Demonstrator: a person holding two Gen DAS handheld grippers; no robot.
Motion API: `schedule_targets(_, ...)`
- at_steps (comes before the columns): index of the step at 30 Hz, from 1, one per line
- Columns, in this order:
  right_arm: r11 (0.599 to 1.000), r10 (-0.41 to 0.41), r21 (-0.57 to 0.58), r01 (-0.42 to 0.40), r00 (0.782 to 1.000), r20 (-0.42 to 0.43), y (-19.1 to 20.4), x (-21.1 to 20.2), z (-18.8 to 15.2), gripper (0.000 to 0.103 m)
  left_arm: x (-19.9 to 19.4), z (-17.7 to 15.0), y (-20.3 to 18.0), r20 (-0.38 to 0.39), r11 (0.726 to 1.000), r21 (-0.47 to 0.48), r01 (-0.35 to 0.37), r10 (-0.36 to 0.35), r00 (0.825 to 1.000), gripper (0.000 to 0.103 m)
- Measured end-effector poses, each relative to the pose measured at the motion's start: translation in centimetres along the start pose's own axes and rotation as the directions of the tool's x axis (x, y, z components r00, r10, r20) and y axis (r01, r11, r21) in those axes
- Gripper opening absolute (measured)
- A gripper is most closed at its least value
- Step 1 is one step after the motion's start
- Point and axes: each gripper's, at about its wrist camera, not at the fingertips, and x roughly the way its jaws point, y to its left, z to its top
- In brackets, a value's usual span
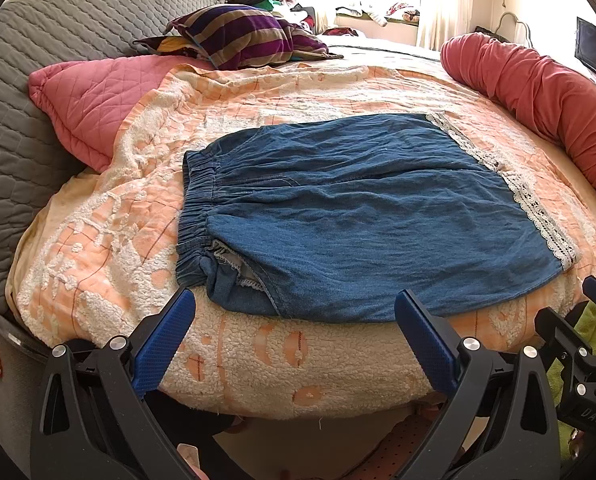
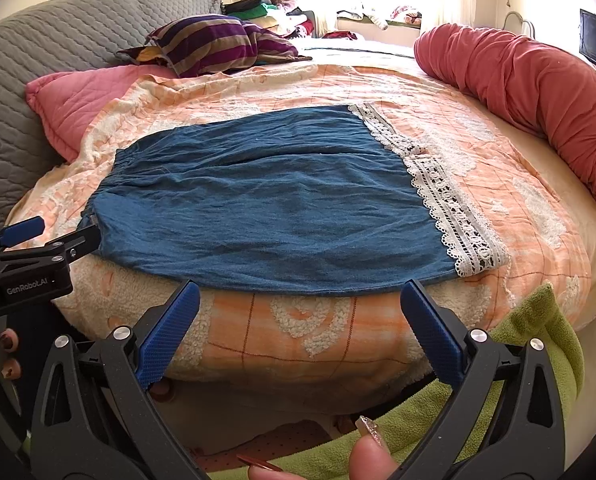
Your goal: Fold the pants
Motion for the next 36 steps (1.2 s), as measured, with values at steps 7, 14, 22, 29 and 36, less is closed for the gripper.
schedule_targets(7, 1.000, -0.001, -0.010, 0.001, 1.000, 0.000, 0.3, 0.1, 0.2, 0.095, 0.0, -0.1, 0.1, 0.001, 1.000, -0.001, 0.001, -0.001, 1.000, 0.099)
schedule_targets(14, 1.000, 0.003, -0.021, -0.003, 1.000, -0.011, 0.9, 0.4, 0.4, 0.095, 0.1, 0.3, 0.3, -0.003, 1.000, -0.008, -0.005, 0.005, 1.000, 0.099)
schedule_targets(22, 0.999, 0.022, -0.047, -0.024, 0.999, -0.026, 2.2, 1.3, 1.6, 0.095, 1.3, 1.0, 1.8, -0.011, 0.999, -0.028, -0.026, 0.026, 1.000, 0.099)
schedule_targets(29, 0.993, 0.049, -0.103, -0.051, 0.999, -0.023, 4.3, 2.6, 3.8, 0.095, 3.0, 2.6, 4.6, -0.028, 0.995, -0.074, -0.065, 0.063, 0.998, 0.099)
schedule_targets(36, 0.988, 0.065, -0.142, -0.067, 0.998, -0.020, 6.2, 4.8, 6.7, 0.095, 5.1, 4.7, 7.7, -0.038, 0.987, -0.130, -0.092, 0.087, 0.995, 0.099)
